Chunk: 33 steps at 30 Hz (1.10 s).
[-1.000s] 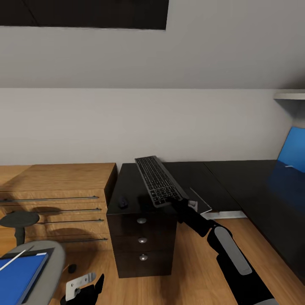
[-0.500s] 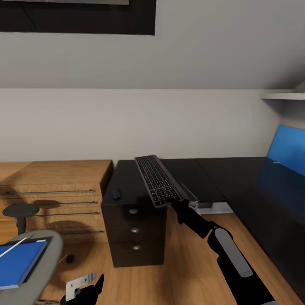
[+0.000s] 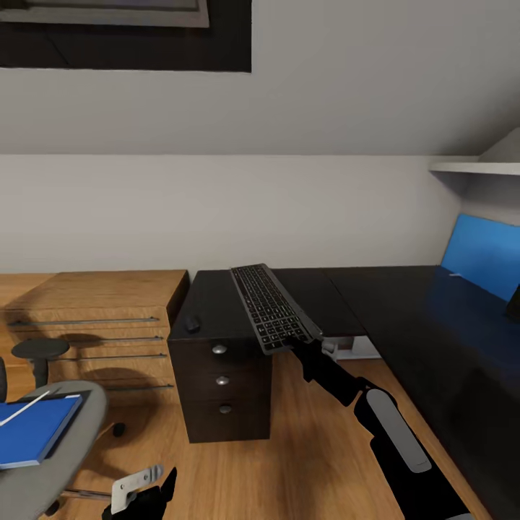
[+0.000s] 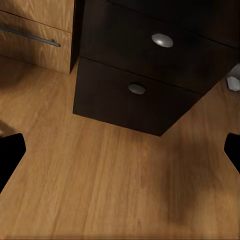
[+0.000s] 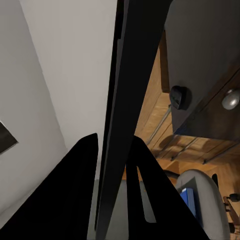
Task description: In the bedroom, organize the workspace by keeping the computer under the desk, ensuring the monitor is on the desk, placing the keyboard on the desk next to the monitor, placing the mouse on the desk next to the keyboard, moving the folder from the swivel chair onto the desk next to the mouse, stacking the notebook on top of the folder with the pen on top of the notebook, and positioning the swivel chair next to the desk.
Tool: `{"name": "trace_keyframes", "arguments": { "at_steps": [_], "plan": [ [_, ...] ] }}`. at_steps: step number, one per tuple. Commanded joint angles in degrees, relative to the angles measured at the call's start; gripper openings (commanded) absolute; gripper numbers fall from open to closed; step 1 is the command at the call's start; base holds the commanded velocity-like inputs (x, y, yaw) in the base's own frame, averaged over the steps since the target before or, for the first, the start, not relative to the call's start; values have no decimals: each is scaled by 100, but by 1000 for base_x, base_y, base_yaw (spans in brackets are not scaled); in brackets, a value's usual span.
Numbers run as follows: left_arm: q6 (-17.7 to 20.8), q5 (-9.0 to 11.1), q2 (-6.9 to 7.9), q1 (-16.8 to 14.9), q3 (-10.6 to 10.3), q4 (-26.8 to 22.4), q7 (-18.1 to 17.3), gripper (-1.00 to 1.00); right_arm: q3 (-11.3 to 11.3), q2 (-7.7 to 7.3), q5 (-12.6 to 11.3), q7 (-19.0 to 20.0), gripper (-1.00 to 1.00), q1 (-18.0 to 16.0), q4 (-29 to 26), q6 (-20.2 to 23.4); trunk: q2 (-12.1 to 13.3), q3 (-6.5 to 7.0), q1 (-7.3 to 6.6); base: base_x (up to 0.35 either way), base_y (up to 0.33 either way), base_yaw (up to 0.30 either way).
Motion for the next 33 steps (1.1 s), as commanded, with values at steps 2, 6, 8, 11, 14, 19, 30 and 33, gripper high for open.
{"name": "trace_keyframes", "arguments": {
  "at_steps": [2,6,8,11,14,19,30,33],
  "plan": [
    [29,67,-3,1,5,70,24,100,6,-6,-32,-2,-100,-2,-11,6,79,32,-45,-8,-3,0],
    [-1,60,-3,1,5,608,22,100,10,-12,25,-13,-100,167,-357,4,239,103,-133,-2,-1,0],
    [-25,59,11,1,13,799,23,100,12,-18,99,-9,-100,241,-470,5,320,139,-177,0,0,0],
    [-212,58,101,1,26,1176,27,100,14,-27,203,-4,-100,297,-553,6,440,193,-243,0,0,0],
    [-767,58,191,1,45,2078,75,100,15,-30,250,2,-100,340,-610,6,560,247,-308,0,0,0],
    [-1457,62,206,1,27,2611,78,100,20,-41,257,6,-100,356,-616,6,761,337,-418,-44,0,0],
    [-1600,50,216,1,37,2965,79,100,21,-39,247,7,-100,364,-605,-5,1202,534,-660,-311,0,0],
    [-1601,57,224,1,46,3007,86,100,21,-24,258,-9,-100,366,-591,-34,1322,588,-726,-339,0,0]
  ]
}}
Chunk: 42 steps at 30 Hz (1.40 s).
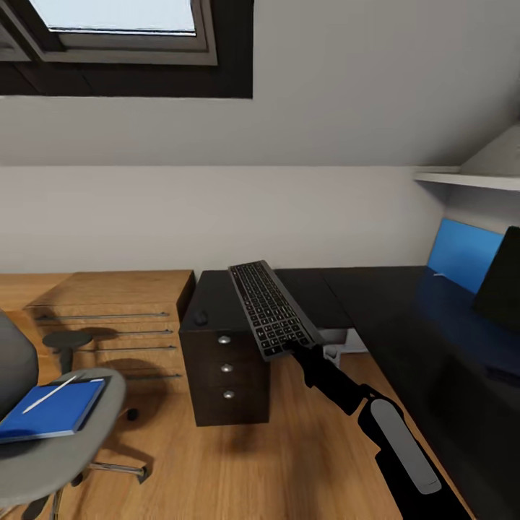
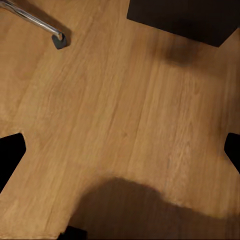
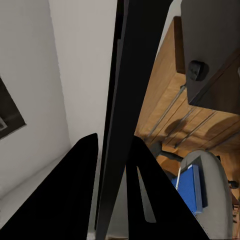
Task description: In the bedroom, organize the workspace by keeping the computer under the desk, ensuring the monitor is on the desk, placing the keyboard on the desk next to the monitor, placing the mouse on the desk next to the keyboard, moving the folder from the swivel chair onto the desk next to the mouse, stacking the notebook on top of the folder with the pen on top of the notebook, and positioning the swivel chair next to the desk.
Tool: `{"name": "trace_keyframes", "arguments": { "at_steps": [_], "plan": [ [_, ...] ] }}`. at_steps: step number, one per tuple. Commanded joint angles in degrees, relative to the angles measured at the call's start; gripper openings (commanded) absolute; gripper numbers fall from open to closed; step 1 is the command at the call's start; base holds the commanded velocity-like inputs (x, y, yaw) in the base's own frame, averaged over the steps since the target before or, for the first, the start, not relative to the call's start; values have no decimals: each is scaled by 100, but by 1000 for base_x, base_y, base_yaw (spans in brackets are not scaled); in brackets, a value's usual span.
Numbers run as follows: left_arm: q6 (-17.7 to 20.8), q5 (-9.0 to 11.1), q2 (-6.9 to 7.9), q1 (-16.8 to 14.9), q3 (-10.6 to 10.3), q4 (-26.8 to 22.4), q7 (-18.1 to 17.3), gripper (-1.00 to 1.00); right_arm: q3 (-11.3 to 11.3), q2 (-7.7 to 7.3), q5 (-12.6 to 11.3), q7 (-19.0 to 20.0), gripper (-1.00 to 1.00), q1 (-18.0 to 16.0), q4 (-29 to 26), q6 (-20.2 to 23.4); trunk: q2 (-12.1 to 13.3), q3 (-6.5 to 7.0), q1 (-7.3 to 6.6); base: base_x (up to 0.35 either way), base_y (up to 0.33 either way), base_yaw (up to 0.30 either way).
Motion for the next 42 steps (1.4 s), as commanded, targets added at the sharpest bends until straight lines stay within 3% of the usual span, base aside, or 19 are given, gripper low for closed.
{"name": "trace_keyframes", "arguments": {
  "at_steps": [1,15,42],
  "plan": [
    [-2,56,-2,2,-6,142,10,100,7,-6,-53,12,-100,-4,21,3,38,14,-26,-339,-51,0],
    [-3,54,16,2,-7,183,10,100,8,-9,-54,14,-100,-4,25,11,600,265,-334,-338,-106,0],
    [-3,37,31,2,-17,247,7,100,8,-20,-45,5,-100,-4,27,29,1683,750,-927,-278,-242,0]
  ]
}}
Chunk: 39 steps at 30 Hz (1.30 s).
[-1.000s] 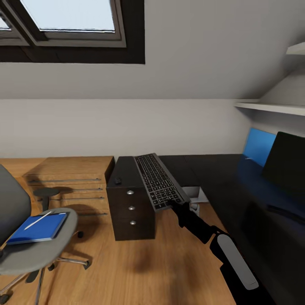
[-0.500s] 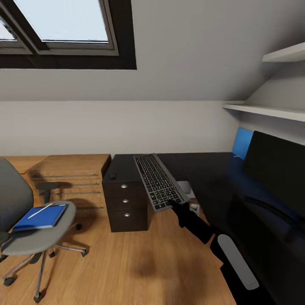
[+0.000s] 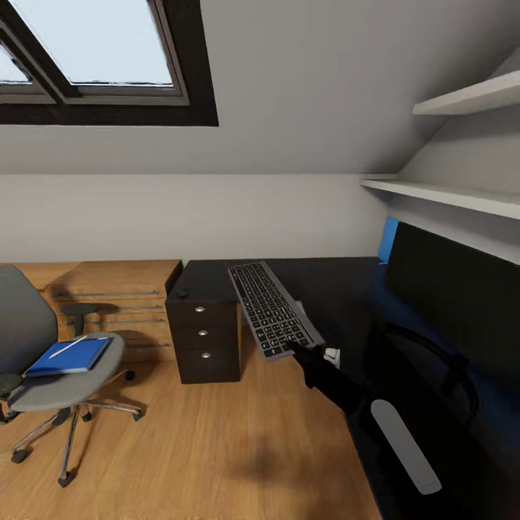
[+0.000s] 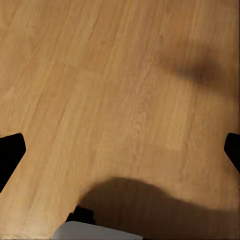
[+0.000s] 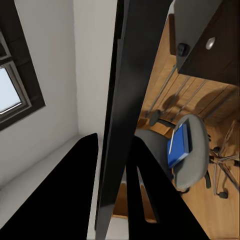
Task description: In the bedroom, organize the workspace by keeping the computer under the desk, ensuring the monitor is on the desk, placing the keyboard on the desk next to the monitor, placing the mouse on the desk next to the keyboard, moving the folder from the swivel chair onto the desk next to the mouse, stacking the notebook on top of the folder with the pen on top of the notebook, and positioning the swivel chair next to the desk.
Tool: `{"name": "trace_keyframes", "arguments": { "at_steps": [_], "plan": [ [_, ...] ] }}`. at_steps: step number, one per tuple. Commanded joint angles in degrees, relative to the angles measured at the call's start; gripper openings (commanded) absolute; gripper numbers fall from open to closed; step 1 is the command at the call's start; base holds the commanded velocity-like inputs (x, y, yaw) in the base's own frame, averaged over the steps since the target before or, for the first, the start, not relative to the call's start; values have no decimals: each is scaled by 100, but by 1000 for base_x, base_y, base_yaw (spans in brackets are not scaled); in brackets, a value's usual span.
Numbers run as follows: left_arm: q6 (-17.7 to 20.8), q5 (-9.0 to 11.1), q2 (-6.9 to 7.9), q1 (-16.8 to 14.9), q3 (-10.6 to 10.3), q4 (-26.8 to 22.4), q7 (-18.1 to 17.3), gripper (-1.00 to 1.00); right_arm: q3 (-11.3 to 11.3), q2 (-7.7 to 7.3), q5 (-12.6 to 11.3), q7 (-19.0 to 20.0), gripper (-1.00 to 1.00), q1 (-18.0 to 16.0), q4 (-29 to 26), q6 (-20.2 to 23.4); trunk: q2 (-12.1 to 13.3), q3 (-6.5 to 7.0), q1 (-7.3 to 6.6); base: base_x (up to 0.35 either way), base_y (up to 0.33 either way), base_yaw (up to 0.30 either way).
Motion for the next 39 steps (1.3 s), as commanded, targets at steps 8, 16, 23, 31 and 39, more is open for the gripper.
{"name": "trace_keyframes", "arguments": {
  "at_steps": [8,16,23,31,39],
  "plan": [
    [-8,54,2,2,3,-10,12,100,6,-3,-54,-7,-100,-4,5,5,318,139,-179,-273,-249,0],
    [-14,56,7,2,4,-10,12,100,4,-4,-63,6,-100,-4,58,11,639,282,-354,-273,-249,0],
    [-16,54,8,2,4,-8,12,100,-19,-4,-77,10,-100,-6,364,5,919,408,-508,-273,-249,0],
    [-17,68,101,1,12,-17,16,100,-35,2,-56,655,-100,-4,855,-36,1000,444,-552,-94,-85,0],
    [-17,71,103,2,12,-8,21,100,-35,44,-54,733,-100,-13,1237,-1457,1000,444,-552,0,0,0]
  ]
}}
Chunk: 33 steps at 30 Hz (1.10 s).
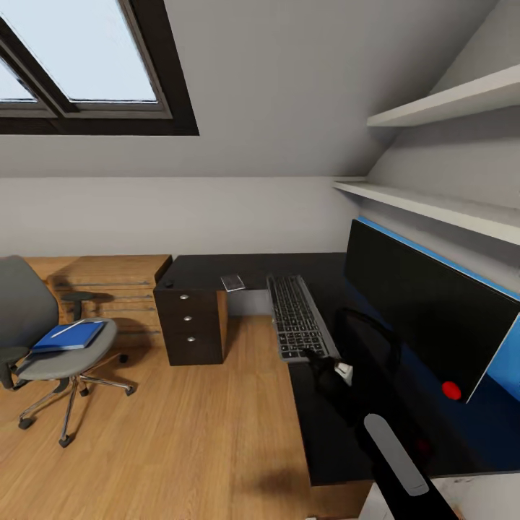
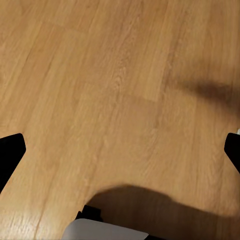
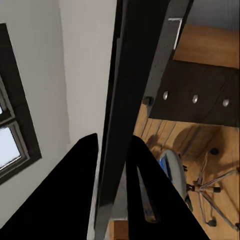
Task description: In the bedroom, organize the workspace by keeping the computer under the desk, ensuring the monitor is on the desk, placing the keyboard on the desk next to the monitor, placing the mouse on the desk next to the keyboard, moving the folder from the swivel chair onto the desk next to the mouse, stacking the notebook on top of the folder with the pen on top of the notebook, and positioning the swivel chair next to the desk.
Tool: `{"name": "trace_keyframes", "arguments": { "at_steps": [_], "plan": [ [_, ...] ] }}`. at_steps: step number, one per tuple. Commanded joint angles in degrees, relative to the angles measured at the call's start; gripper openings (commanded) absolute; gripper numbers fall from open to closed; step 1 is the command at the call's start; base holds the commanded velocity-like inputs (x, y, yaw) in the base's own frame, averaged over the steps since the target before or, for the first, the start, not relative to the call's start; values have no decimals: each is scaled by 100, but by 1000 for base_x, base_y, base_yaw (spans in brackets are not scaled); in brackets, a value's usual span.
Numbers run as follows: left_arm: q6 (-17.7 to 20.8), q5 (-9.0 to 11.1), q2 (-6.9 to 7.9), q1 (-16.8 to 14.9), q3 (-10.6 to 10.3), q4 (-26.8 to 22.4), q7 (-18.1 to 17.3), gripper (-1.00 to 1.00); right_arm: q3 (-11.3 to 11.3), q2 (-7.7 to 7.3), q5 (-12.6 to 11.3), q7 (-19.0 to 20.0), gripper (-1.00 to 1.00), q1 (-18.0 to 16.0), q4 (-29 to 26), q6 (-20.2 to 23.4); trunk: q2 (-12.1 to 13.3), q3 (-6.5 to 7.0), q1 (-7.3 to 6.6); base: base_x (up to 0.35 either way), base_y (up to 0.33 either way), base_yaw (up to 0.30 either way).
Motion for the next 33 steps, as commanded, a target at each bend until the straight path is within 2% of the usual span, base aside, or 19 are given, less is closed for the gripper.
{"name": "trace_keyframes", "arguments": {
  "at_steps": [1,6,12,18,21,22,25,33],
  "plan": [
    [-10,54,-2,1,1,-6,9,100,22,-2,-76,8,-100,-11,98,-117,-5,-6,1,0,0,0],
    [-30,54,-1,1,4,-6,9,100,28,12,-96,-61,-100,-36,414,-306,-5,-6,1,0,0,0],
    [-568,54,12,1,20,-6,-4,100,16,2,-94,-80,-100,-141,820,-329,-5,-6,1,0,0,0],
    [-693,60,11,1,27,-6,-8,100,5,-65,-82,-84,-100,-233,948,-311,-5,-6,1,0,0,0],
    [-721,63,28,1,27,-6,-13,100,4,-136,-78,-80,-100,-502,1449,-296,-5,-6,1,0,0,0],
    [-908,58,33,1,23,-6,-16,100,4,-201,-71,-62,-100,-876,2147,-259,-5,-6,1,0,0,0],
    [-983,55,34,1,19,-6,-17,100,4,-246,-57,-45,-100,-1019,2409,-232,-5,-6,1,0,0,0],
    [-1013,60,34,1,23,-6,-10,100,12,-286,-51,-32,-100,-1059,2475,-224,-5,-6,1,0,0,0]
  ]
}}
